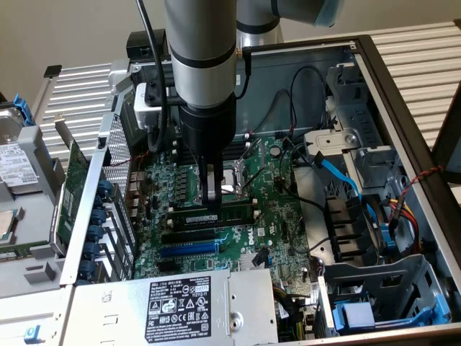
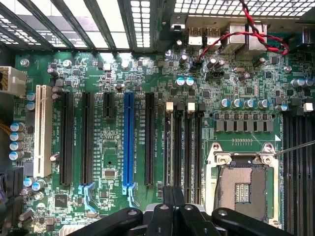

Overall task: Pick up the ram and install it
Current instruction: 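Press down the ram until it locks into place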

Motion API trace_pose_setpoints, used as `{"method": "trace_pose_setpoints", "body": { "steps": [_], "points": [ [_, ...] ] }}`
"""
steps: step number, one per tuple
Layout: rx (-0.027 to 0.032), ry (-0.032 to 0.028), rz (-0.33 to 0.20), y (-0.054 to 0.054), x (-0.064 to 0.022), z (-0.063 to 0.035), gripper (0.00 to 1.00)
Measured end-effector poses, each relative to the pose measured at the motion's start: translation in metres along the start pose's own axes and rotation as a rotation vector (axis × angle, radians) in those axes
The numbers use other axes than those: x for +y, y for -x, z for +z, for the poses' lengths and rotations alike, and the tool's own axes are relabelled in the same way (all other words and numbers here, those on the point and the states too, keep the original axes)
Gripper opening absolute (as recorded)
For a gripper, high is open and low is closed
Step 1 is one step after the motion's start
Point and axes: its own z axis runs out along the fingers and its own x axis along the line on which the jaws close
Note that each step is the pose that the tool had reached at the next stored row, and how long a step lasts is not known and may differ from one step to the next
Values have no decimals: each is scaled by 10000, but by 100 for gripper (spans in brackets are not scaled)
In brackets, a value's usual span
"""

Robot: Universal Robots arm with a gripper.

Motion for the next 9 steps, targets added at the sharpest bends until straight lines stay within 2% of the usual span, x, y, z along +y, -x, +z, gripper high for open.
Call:
{"method": "trace_pose_setpoints", "body": {
  "steps": [9],
  "points": [
    [0,13,0,-1,-1,21,11]
  ]
}}
